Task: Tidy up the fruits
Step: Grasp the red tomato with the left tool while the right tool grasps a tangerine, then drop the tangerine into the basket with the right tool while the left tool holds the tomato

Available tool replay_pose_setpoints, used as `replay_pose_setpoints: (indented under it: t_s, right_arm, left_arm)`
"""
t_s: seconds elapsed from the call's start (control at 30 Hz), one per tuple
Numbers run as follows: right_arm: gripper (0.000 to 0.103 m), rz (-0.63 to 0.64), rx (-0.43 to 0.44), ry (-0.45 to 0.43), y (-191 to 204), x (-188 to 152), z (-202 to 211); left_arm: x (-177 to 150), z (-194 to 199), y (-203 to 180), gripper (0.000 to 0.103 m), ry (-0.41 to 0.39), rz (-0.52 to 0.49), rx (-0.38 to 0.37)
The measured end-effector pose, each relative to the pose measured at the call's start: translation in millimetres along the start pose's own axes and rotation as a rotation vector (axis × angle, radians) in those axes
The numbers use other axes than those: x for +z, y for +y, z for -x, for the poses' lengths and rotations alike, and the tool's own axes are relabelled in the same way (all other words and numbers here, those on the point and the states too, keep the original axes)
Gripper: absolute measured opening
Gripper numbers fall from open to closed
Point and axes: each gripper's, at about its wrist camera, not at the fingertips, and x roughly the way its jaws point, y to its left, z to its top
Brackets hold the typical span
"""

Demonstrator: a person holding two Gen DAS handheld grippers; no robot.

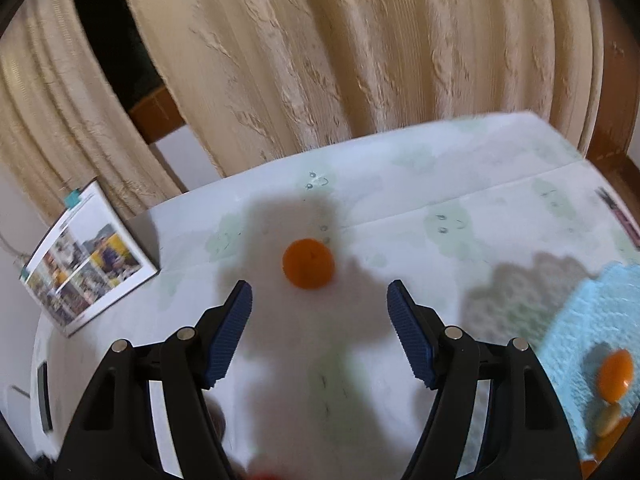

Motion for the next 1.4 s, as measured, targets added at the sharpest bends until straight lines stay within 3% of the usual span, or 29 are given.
replay_pose_setpoints:
  t_s: [0.43, 0.53, 0.63, 0.7, 1.03, 1.4]
  right_arm:
    - [0.071, 0.016, -0.052, 0.092, 4.1, 13.3, -61.9]
    - [0.062, 0.051, -0.07, 0.098, 9.1, 11.7, -69.2]
    - [0.039, 0.08, -0.062, 0.106, 12.7, 10.6, -70.8]
    - [0.039, 0.076, -0.052, 0.119, 13.8, 10.6, -66.4]
    - [0.039, 0.097, 0.002, 0.022, 10.0, 5.9, 12.9]
    - [0.039, 0.003, -0.038, -0.073, -59.2, -33.3, 118.8]
  left_arm:
    - [0.5, -8.2, 8.0, 0.027, 0.024, 0.029, 0.01]
    - [-0.2, -10.6, 8.1, 0.027, 0.031, 0.03, 0.013]
    - [-0.7, -12.7, 8.8, 0.027, 0.037, 0.032, 0.017]
    - [-0.7, -13.0, 9.0, 0.027, 0.038, 0.033, 0.017]
    - [0.0, -5.8, 5.0, 0.027, 0.019, 0.026, 0.01]
    - [-2.7, 2.8, -13.4, 0.027, 0.002, -0.014, -0.012]
